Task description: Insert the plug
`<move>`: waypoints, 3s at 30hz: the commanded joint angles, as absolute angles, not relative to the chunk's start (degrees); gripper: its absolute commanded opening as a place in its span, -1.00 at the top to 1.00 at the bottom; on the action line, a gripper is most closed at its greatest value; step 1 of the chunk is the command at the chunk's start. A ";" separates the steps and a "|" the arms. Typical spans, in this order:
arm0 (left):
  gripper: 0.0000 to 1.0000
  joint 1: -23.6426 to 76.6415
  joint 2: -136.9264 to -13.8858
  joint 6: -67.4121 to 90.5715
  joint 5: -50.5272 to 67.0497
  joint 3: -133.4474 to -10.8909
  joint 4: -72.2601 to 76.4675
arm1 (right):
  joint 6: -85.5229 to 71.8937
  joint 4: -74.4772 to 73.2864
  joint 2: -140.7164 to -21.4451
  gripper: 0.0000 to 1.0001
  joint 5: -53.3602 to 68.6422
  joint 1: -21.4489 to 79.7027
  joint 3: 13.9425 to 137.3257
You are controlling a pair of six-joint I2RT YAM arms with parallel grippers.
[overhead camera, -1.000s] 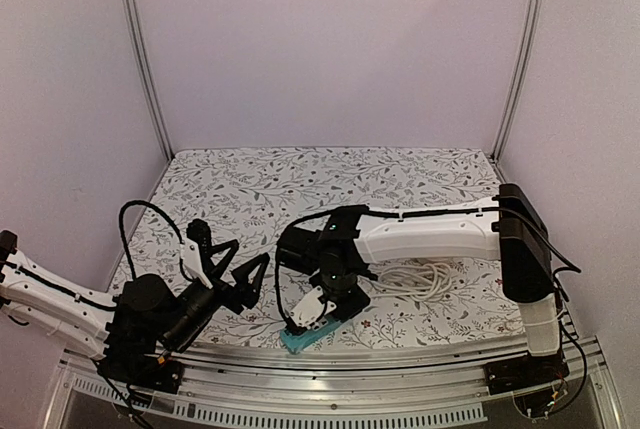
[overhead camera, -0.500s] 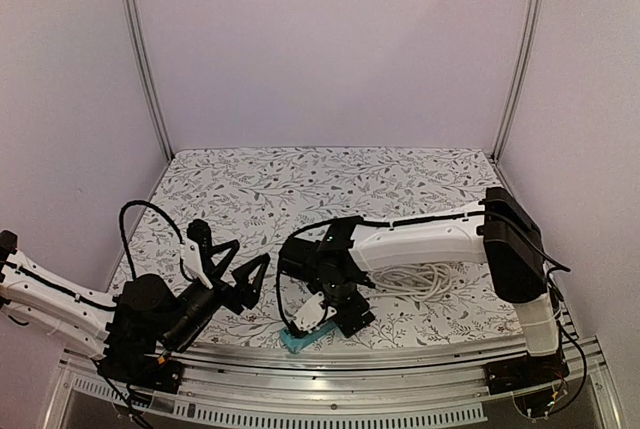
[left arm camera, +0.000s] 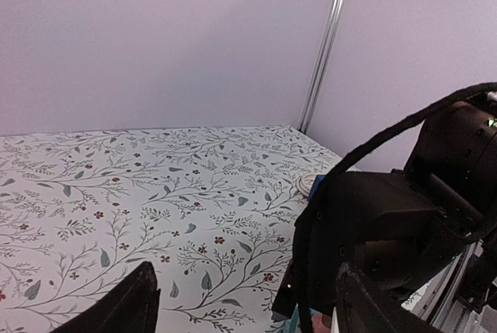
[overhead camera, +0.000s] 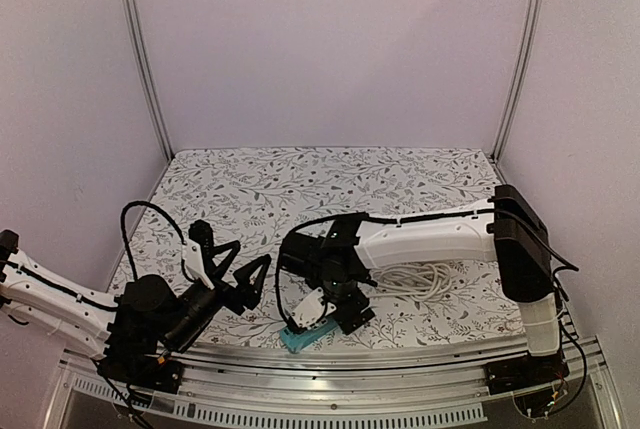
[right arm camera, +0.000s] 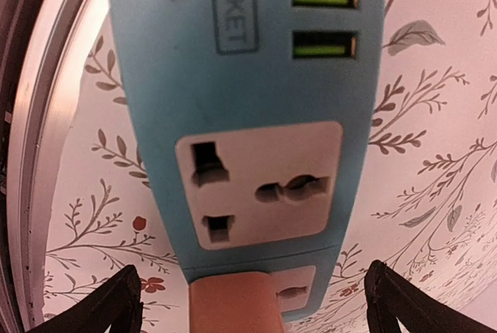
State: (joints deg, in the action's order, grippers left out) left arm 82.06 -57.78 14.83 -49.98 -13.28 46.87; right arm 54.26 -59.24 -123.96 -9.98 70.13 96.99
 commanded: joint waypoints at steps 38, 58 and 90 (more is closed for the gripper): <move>-0.56 81.39 -56.42 14.47 -50.75 -12.57 46.41 | 32.81 -44.33 -101.15 -0.98 -6.61 67.45 94.86; -0.56 81.39 -57.43 13.91 -51.84 -12.66 46.91 | -6.87 -28.02 -84.54 -0.98 -34.62 58.86 81.47; -0.99 77.62 -55.04 34.22 -74.02 -16.52 26.78 | -72.13 -46.05 -36.53 -0.97 -49.22 53.25 47.70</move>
State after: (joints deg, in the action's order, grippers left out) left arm 79.42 -54.98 26.68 -68.69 -14.66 34.50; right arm -65.17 -40.95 -41.93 -47.75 53.23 50.24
